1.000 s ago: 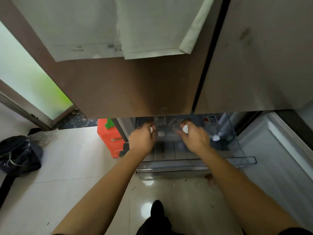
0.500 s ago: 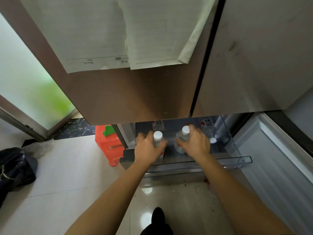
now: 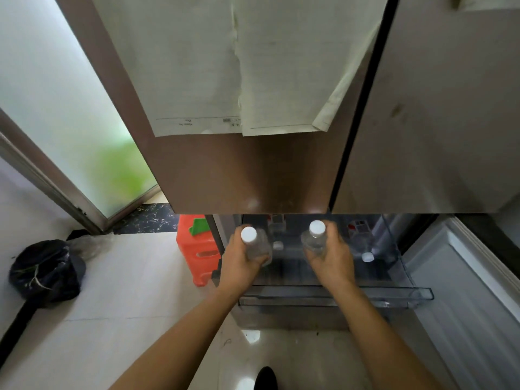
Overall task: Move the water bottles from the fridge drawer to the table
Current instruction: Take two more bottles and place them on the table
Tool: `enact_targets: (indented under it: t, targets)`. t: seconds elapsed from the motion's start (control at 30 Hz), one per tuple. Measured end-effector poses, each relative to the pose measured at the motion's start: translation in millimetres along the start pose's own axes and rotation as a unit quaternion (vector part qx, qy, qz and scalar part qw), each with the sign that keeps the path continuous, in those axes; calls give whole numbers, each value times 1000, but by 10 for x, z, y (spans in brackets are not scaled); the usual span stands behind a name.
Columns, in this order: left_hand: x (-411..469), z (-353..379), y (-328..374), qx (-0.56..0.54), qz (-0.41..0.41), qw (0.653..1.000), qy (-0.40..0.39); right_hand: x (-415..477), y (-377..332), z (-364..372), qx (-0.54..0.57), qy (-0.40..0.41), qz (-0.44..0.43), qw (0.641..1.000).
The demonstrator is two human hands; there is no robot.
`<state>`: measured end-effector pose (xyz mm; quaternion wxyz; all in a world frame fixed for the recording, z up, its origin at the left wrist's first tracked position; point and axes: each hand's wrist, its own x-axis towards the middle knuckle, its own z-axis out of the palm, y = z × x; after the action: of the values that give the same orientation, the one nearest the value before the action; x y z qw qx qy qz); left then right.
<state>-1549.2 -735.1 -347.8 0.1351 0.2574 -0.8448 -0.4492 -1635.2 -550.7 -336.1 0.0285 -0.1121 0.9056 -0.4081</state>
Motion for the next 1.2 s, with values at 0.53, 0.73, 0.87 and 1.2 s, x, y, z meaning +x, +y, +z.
enact_targets:
  t: [0.53, 0.73, 0.87, 1.2]
  targets:
    - [-1969, -886, 341, 38, -13, 963, 266, -1197, -742, -224, 141, -70, -249, 956]
    - [-3043, -1793, -72, 99, -93, 921, 365, -2080, -1495, 266, 161, -173, -338, 911]
    - [-3830, -2434, -356, 115, -138, 882, 435, -2829, -1958, 670, 181, -238, -407, 863]
    - [-6161, -4047, -1564, 97, -256, 765, 582, -5420, -3141, 1964, 133, -373, -514, 761]
